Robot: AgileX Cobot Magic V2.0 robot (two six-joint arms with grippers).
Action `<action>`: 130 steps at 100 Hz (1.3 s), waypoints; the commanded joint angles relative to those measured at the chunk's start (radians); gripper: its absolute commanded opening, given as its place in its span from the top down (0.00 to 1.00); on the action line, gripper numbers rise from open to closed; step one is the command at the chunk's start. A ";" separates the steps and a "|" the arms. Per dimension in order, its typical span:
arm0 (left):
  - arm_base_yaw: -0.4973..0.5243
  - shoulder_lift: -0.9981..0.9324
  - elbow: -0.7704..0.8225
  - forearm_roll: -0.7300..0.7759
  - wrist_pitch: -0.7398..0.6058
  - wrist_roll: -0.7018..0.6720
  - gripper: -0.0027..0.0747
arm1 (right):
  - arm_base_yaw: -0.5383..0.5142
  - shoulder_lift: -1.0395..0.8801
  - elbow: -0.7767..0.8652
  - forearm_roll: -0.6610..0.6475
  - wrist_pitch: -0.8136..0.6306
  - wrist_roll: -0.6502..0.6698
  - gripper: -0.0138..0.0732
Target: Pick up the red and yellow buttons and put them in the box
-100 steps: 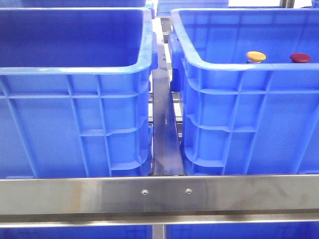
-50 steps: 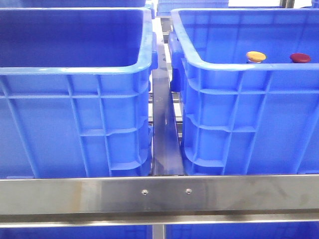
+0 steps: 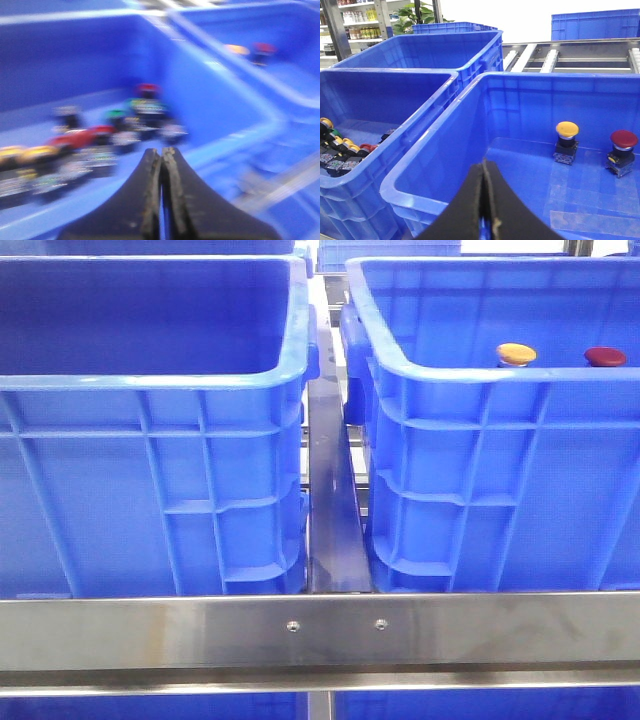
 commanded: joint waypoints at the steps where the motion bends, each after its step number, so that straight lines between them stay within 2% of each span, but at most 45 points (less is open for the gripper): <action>1: 0.075 -0.039 0.003 0.106 -0.110 -0.105 0.99 | -0.001 0.005 -0.025 0.019 -0.019 -0.009 0.92; 11: 0.196 -0.109 0.060 0.191 -0.151 -0.207 0.99 | -0.001 0.005 -0.025 0.019 -0.019 -0.009 0.92; 23: 0.310 -0.205 0.159 0.257 -0.227 -0.237 0.99 | -0.001 0.005 -0.025 0.019 -0.019 -0.009 0.92; 41: 0.398 -0.314 0.275 0.287 -0.244 -0.253 0.99 | -0.001 0.005 -0.025 0.019 -0.019 -0.009 0.92; 58: 0.412 -0.409 0.390 0.284 -0.270 -0.253 0.99 | -0.001 0.005 -0.025 0.019 -0.018 -0.009 0.92; 61: 0.412 -0.421 0.386 0.284 -0.203 -0.253 0.99 | -0.001 0.007 -0.025 0.019 -0.018 -0.009 0.92; 68: 0.413 -0.419 0.386 0.277 -0.182 -0.253 0.99 | -0.001 0.007 -0.025 0.019 -0.016 -0.009 0.92; 130: 0.411 -0.417 0.386 0.277 -0.190 -0.253 0.99 | -0.001 0.008 -0.024 0.019 -0.011 -0.009 0.92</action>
